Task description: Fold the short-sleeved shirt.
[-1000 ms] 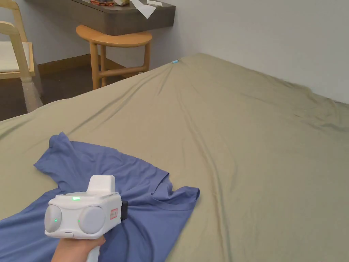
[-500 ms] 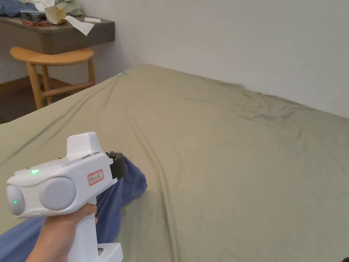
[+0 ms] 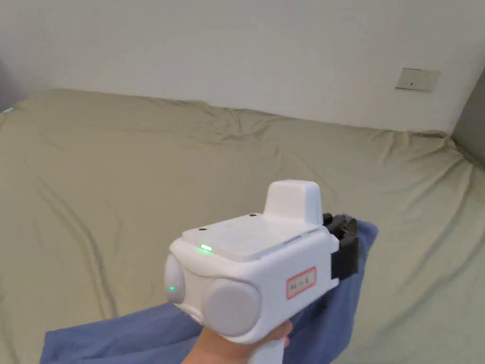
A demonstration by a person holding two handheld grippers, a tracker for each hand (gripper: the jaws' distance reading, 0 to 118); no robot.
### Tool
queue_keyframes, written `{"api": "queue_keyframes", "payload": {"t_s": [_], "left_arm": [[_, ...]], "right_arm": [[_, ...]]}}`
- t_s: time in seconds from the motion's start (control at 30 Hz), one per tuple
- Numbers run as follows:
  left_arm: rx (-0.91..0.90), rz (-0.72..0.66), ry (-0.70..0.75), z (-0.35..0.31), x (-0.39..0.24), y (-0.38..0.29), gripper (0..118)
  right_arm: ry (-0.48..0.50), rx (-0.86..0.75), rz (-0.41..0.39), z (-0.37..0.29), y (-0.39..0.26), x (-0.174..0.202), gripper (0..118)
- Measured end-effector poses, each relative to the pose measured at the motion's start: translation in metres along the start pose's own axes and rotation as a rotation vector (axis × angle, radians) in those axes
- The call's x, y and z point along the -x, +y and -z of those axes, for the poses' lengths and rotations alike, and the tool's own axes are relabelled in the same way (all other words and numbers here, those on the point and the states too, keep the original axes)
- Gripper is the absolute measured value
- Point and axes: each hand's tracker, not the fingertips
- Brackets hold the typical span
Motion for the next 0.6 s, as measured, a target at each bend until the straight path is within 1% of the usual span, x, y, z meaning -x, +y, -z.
{"api": "queue_keyframes", "payload": {"t_s": [0.03, 0.13, 0.2, 0.27, 0.37, 0.4, 0.43, 0.47, 0.5, 0.53, 0.57, 0.6], "left_arm": [[0.054, 0.021, -0.030, 0.018, -0.013, -0.015, 2], [0.234, 0.032, 0.001, 0.064, -0.035, -0.068, 2], [0.347, 0.006, -0.002, 0.087, -0.039, -0.106, 2], [0.435, -0.025, -0.006, 0.101, -0.040, -0.140, 2], [0.545, -0.014, 0.003, 0.112, -0.040, -0.177, 2], [0.572, -0.015, 0.000, 0.115, -0.037, -0.184, 6], [0.601, -0.022, 0.001, 0.113, -0.036, -0.191, 20], [0.617, -0.035, 0.023, 0.113, -0.033, -0.195, 62], [0.628, -0.043, 0.038, 0.110, -0.029, -0.197, 92], [0.618, -0.053, 0.030, 0.104, -0.026, -0.198, 110], [0.607, -0.062, 0.022, 0.089, -0.026, -0.196, 113], [0.566, -0.078, -0.009, 0.074, -0.024, -0.188, 113]], "right_arm": [[-0.022, 0.001, 0.005, -0.003, -0.001, -0.006, 2], [-0.053, 0.018, 0.027, -0.010, -0.006, -0.020, 2], [-0.062, 0.035, 0.030, -0.014, -0.010, -0.025, 2], [-0.071, 0.059, 0.028, -0.016, -0.015, -0.030, 2], [-0.081, 0.092, 0.036, -0.016, -0.024, -0.039, 2], [-0.080, 0.100, 0.041, -0.014, -0.025, -0.040, 2], [-0.078, 0.106, 0.046, -0.012, -0.027, -0.039, 2], [-0.075, 0.111, 0.049, -0.010, -0.028, -0.038, 2], [-0.067, 0.115, 0.049, -0.007, -0.029, -0.036, 2], [-0.058, 0.118, 0.046, -0.005, -0.030, -0.034, 2], [-0.044, 0.121, 0.043, -0.003, -0.030, -0.031, 2], [-0.025, 0.121, 0.040, -0.001, -0.030, -0.028, 2]]}}
